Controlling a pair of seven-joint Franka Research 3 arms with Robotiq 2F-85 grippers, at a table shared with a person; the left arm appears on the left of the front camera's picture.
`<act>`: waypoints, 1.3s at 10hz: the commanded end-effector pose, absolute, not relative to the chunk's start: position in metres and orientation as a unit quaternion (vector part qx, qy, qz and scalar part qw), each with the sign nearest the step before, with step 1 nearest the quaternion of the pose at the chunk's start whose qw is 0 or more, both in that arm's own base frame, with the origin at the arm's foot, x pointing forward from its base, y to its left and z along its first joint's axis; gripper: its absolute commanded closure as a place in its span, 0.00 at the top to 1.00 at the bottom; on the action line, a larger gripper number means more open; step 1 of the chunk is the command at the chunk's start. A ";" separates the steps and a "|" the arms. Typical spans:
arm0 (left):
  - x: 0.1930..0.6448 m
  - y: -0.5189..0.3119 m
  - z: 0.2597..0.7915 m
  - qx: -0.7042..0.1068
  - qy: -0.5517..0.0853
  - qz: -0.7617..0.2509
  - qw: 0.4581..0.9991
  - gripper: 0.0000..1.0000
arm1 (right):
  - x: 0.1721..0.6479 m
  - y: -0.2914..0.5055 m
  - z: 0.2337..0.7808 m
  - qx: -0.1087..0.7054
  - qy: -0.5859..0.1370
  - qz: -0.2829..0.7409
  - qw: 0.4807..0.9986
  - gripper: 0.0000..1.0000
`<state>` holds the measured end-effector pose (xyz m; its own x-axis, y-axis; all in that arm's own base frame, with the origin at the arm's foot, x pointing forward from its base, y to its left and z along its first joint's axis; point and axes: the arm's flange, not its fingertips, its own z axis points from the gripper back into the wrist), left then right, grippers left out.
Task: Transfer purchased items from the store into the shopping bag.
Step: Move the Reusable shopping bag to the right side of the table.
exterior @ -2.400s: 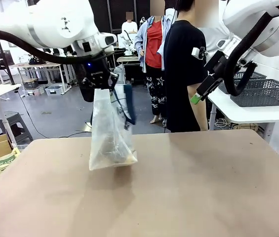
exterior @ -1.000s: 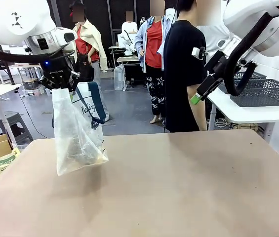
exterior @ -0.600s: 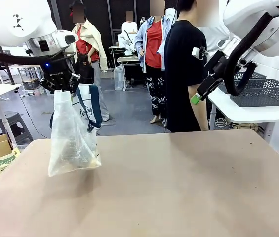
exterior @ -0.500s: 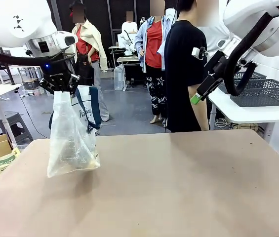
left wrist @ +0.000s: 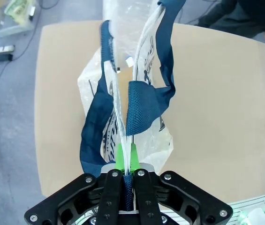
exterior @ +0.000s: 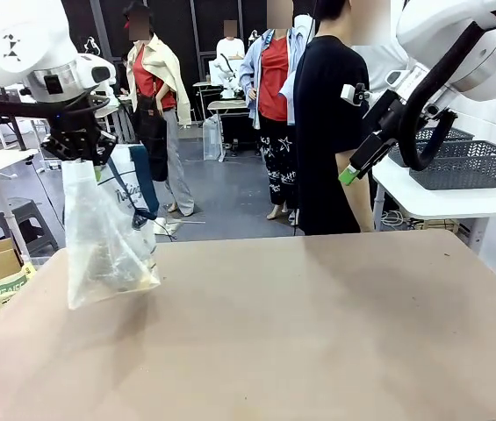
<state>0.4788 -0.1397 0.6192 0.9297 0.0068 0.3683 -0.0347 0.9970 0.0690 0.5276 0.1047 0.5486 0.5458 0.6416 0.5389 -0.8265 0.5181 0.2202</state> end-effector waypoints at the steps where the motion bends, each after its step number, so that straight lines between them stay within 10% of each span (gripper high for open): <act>1: 0.469 -0.113 0.619 0.047 -0.224 0.007 0.973 0.00 | 0.531 0.106 0.551 0.229 -0.192 0.429 0.852 1.00; 13: 0.478 -0.063 0.602 0.060 -0.201 0.002 0.978 0.00 | 0.531 0.106 0.551 0.229 -0.192 0.429 0.852 1.00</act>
